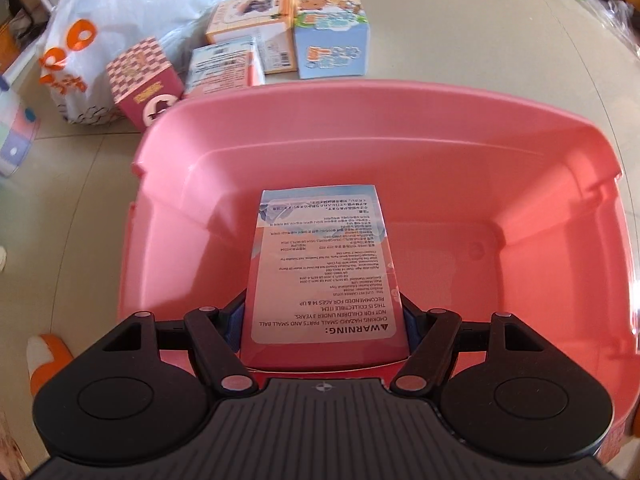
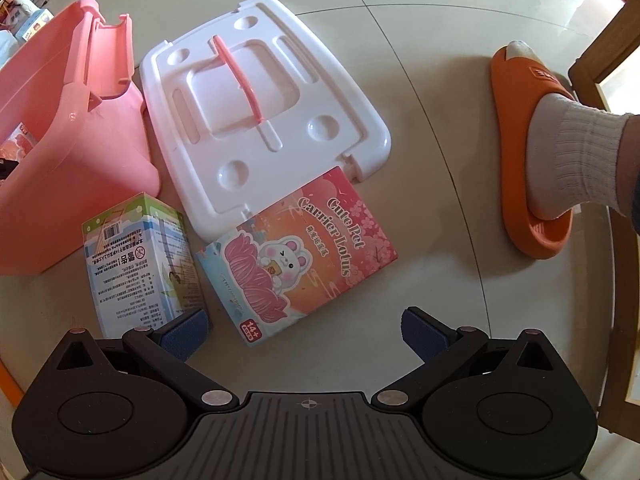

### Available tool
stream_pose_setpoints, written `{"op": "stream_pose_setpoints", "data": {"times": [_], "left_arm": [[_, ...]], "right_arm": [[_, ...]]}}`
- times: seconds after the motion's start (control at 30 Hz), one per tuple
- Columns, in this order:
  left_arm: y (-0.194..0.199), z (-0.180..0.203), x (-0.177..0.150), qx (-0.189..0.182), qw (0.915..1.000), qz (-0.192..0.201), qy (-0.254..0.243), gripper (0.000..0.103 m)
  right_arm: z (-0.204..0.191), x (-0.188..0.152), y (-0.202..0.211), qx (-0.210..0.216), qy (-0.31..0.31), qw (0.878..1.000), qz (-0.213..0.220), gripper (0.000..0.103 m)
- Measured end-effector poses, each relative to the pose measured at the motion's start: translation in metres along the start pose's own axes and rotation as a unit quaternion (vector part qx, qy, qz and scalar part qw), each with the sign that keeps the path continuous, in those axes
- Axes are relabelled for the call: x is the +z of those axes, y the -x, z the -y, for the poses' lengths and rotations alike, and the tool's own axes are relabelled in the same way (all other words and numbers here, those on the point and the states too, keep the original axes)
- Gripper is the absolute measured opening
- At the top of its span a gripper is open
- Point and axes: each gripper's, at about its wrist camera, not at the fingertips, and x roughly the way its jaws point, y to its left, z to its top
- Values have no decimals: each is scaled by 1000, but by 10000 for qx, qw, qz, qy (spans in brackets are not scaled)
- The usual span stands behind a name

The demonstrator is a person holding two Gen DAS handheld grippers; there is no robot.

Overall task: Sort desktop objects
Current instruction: 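Carry the WARNING box with the left gripper over the pink bin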

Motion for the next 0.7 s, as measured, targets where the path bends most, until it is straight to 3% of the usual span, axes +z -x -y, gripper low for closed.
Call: {"op": "stream_pose_setpoints", "data": {"times": [0.7], "left_arm": [[-31,8,11,-119,9982,-568,146,72]], "right_arm": [[-2,1,-13,-38,26,9999,-148,102]]}}
